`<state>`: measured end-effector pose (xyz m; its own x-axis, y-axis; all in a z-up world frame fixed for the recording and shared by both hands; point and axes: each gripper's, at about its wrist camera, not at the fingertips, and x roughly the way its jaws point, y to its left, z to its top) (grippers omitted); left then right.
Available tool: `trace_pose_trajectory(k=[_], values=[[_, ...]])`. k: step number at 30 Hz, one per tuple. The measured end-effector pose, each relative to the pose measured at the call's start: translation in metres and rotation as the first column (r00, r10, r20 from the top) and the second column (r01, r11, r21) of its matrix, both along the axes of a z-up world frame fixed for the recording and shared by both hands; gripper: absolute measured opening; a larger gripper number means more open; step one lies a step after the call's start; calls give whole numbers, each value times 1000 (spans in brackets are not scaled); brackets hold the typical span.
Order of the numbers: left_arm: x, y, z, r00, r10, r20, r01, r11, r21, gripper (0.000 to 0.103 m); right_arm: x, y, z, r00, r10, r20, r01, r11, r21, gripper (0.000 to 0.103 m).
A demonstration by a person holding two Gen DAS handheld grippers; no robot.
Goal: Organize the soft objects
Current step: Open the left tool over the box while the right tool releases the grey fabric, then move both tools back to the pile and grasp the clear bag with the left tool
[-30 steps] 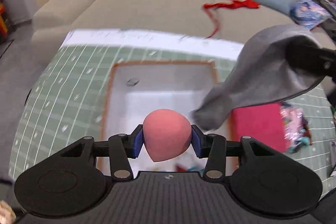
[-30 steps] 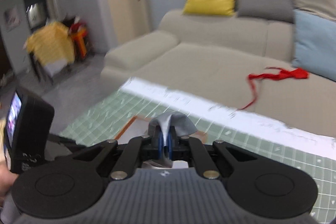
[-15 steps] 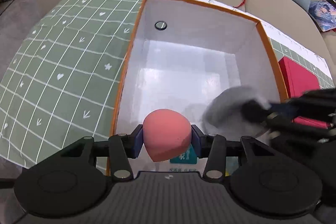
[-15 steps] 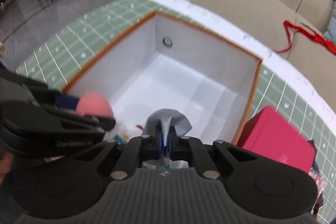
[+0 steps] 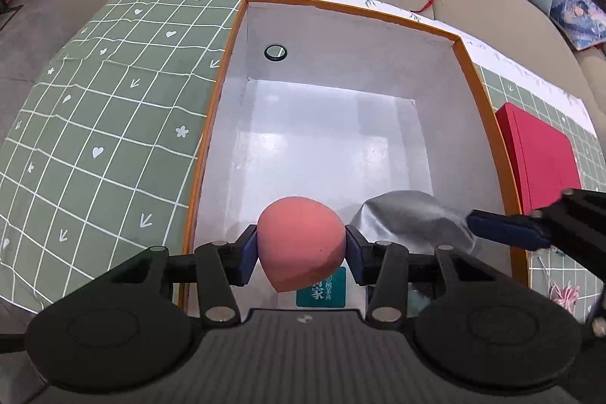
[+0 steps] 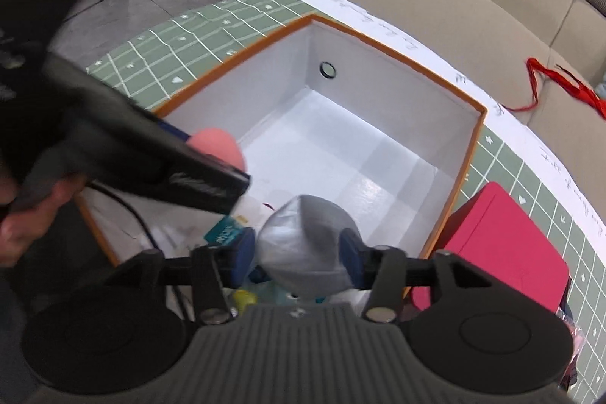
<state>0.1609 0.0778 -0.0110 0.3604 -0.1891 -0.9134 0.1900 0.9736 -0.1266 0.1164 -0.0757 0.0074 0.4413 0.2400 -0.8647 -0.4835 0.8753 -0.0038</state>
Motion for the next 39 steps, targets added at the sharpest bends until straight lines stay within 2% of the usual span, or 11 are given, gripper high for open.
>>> trace_pose_trajectory(k=[3, 6, 9, 14, 18, 21, 24, 27, 31, 36, 39], values=[[2, -4, 1, 1000, 6, 14, -6, 1000, 17, 63, -3, -2, 3, 1000, -3, 4, 3, 1000, 19, 65], [1, -8, 3, 999, 29, 34, -31, 998, 46, 68, -8, -5, 7, 1000, -8, 25, 7, 1000, 22, 66], [0, -9, 6, 999, 32, 36, -33, 999, 37, 77, -13, -10, 14, 999, -10, 39, 8, 999, 36, 66], [4, -2, 9, 989, 149, -10, -149, 989, 14, 88, -21, -27, 31, 997, -18, 79, 14, 999, 49, 73], [3, 1, 16, 980, 197, 5, -196, 980, -25, 89, -23, -57, 49, 993, -58, 103, 51, 996, 71, 79], [0, -1, 25, 971, 237, 15, -236, 971, -38, 89, -24, -83, 61, 987, -102, 126, 93, 993, 77, 89], [-2, -12, 41, 977, 205, 66, -202, 978, -46, 89, -26, -110, 69, 977, -157, 144, 147, 986, 76, 94], [-6, -25, 57, 975, 195, 109, -192, 981, -38, 89, -26, -143, 72, 964, -227, 139, 218, 973, 75, 94], [-10, -51, 73, 979, 130, 156, -124, 991, -47, 89, -33, -190, 66, 943, -307, 129, 301, 952, 60, 92], [-20, -95, 87, 971, -20, 237, 32, 998, -49, 89, -51, -260, 44, 877, -471, 91, 464, 881, 88, 88], [-24, -127, 89, 965, -99, 243, 116, 991, -60, 89, -62, -295, 26, 837, -542, 78, 534, 839, 99, 86]])
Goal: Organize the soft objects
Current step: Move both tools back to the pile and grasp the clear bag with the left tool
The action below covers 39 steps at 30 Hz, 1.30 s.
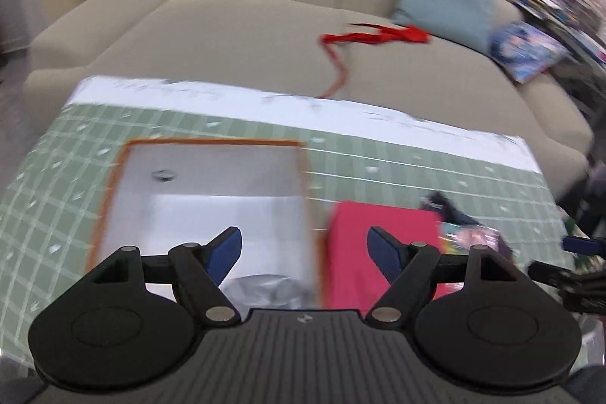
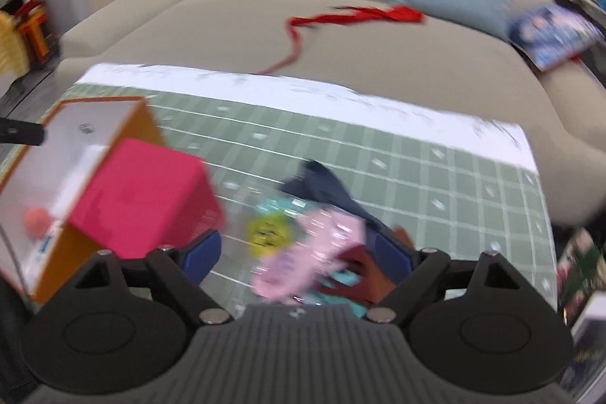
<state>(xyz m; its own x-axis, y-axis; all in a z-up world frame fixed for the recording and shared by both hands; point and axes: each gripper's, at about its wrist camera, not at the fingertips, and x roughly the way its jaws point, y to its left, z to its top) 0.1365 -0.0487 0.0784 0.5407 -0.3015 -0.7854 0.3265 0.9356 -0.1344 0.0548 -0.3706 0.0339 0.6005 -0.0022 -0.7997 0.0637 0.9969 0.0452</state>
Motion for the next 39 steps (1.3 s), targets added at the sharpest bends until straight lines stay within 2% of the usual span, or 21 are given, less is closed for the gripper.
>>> trace_pose_trajectory(k=[3, 6, 9, 10, 12, 13, 20, 23, 26, 29, 30, 32, 35, 39], values=[[-3, -38, 0, 994, -107, -16, 107, 994, -10, 89, -2, -27, -21, 998, -52, -29, 54, 997, 55, 84], [-6, -77, -4, 977, -212, -31, 212, 977, -9, 89, -2, -41, -42, 996, -71, -61, 76, 993, 94, 81], [-8, -122, -14, 947, -313, -74, 314, 949, 10, 89, -1, -50, -63, 994, -63, -84, 72, 990, 121, 71], [-7, -134, -19, 937, -337, -91, 339, 941, 14, 89, -1, -49, -69, 994, -50, -93, 61, 991, 118, 63], [-5, -162, -30, 922, -368, -122, 373, 928, 17, 89, -1, -47, -81, 993, -7, -115, 19, 995, 100, 54], [-7, -174, -36, 916, -376, -136, 383, 924, 24, 89, -3, -49, -85, 993, 9, -120, 3, 995, 96, 53], [-5, -247, -88, 868, -435, -237, 460, 886, 58, 89, -5, -61, -100, 993, 24, -119, -6, 989, 150, 53], [-4, -266, -111, 854, -455, -253, 494, 861, 119, 89, -8, -68, -101, 994, 7, -108, 11, 985, 171, 53], [-2, -273, -126, 874, -423, -240, 468, 866, 175, 89, -9, -74, -103, 994, -4, -105, 23, 982, 188, 53], [2, -274, -136, 879, -405, -252, 455, 870, 190, 89, -11, -77, -103, 995, -2, -100, 22, 979, 203, 52], [4, -273, -138, 879, -403, -254, 452, 875, 176, 88, -11, -77, -103, 995, 0, -96, 20, 979, 205, 52], [9, -268, -139, 879, -399, -263, 443, 886, 138, 81, -10, -78, -104, 996, 1, -95, 18, 981, 195, 48], [16, -260, -139, 877, -374, -302, 412, 908, 71, 80, -8, -81, -106, 994, -1, -106, 21, 982, 186, 42], [23, -251, -136, 874, -370, -316, 398, 917, 28, 78, -4, -87, -102, 996, -18, -86, 33, 984, 177, 42]])
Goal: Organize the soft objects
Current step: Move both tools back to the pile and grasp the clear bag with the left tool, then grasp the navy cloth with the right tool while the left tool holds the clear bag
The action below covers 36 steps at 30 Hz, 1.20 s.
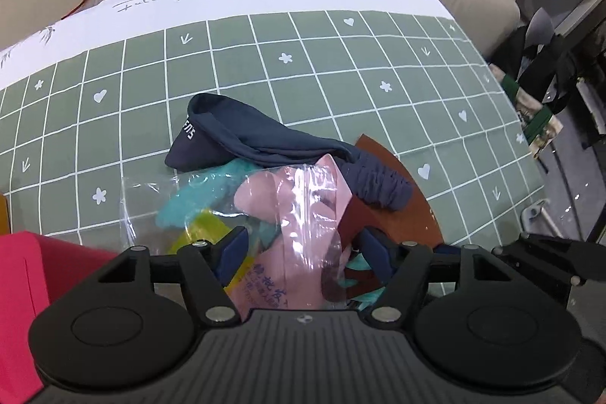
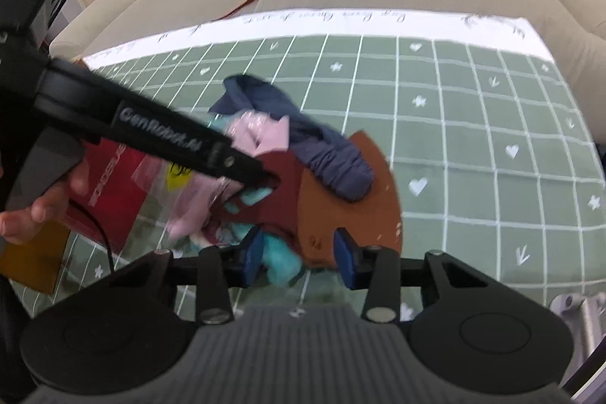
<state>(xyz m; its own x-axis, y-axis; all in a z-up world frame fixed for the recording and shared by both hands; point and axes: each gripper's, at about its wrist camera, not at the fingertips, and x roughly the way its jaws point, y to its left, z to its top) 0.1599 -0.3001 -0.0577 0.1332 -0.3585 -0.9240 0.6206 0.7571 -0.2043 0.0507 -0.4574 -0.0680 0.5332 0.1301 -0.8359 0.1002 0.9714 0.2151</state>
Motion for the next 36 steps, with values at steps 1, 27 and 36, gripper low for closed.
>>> trace_pose_trajectory(k=[1, 27, 36], values=[[3, 1, -1, 1000, 8, -9, -8, 1000, -7, 77, 3, -2, 2, 1000, -13, 10, 13, 1000, -15, 42], [-16, 73, 63, 986, 168, -2, -163, 952, -261, 1, 43, -49, -32, 947, -319, -48, 322, 930, 177, 54], [-31, 84, 79, 971, 171, 166, -136, 969, -206, 1, 54, -30, -34, 966, -259, -26, 260, 963, 66, 22]])
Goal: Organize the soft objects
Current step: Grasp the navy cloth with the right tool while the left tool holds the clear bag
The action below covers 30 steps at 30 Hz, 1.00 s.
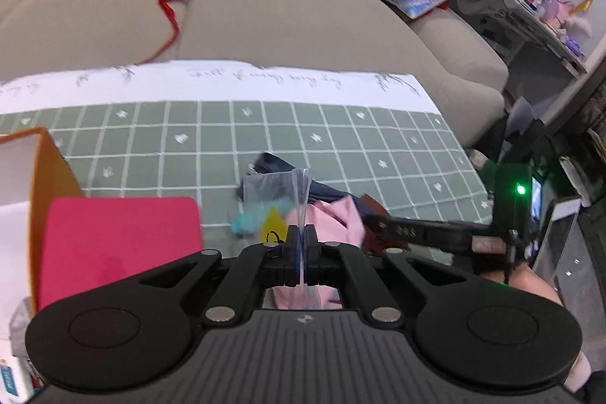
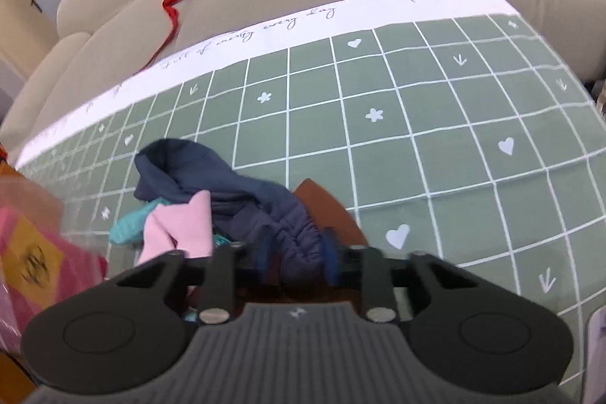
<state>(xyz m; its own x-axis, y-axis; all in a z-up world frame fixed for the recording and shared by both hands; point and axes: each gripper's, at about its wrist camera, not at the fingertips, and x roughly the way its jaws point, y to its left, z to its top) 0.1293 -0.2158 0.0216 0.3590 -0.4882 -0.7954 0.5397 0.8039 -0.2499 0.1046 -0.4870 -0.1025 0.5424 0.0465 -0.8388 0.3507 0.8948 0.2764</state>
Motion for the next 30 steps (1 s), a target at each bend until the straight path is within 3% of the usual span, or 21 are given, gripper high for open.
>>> trace_pose_trajectory(k=[2, 7, 12, 19, 21, 24, 27, 30], values=[[0, 3, 2, 1000, 14, 10, -14, 1000, -3, 1, -1, 3, 1, 1000, 29, 10, -29, 999, -26, 14], [-3, 17, 10, 999, 29, 23, -29, 999, -23, 1, -8, 5, 23, 996, 50, 70, -46, 997, -57, 12], [-10, 31, 15, 998, 41, 41, -39, 999, -30, 1, -24, 15, 54, 985, 23, 174, 8, 984, -178, 12], [-10, 38, 13, 998, 57, 28, -57, 998, -11, 1, -36, 18, 84, 965, -6, 261, 52, 984, -171, 11], [-12, 38, 14, 998, 60, 33, -60, 998, -13, 1, -44, 20, 98, 947, -20, 322, 84, 979, -186, 11], [-16, 36, 14, 998, 46, 34, -45, 999, -16, 1, -48, 24, 113, 929, 12, 369, 48, 987, -154, 11], [-18, 35, 13, 999, 35, 29, -34, 999, -21, 1, -45, 24, 112, 947, 38, 320, -1, 994, -113, 12], [-20, 34, 12, 999, 28, 27, -28, 999, -18, 1, -35, 20, 86, 981, 45, 190, -35, 998, -54, 12]])
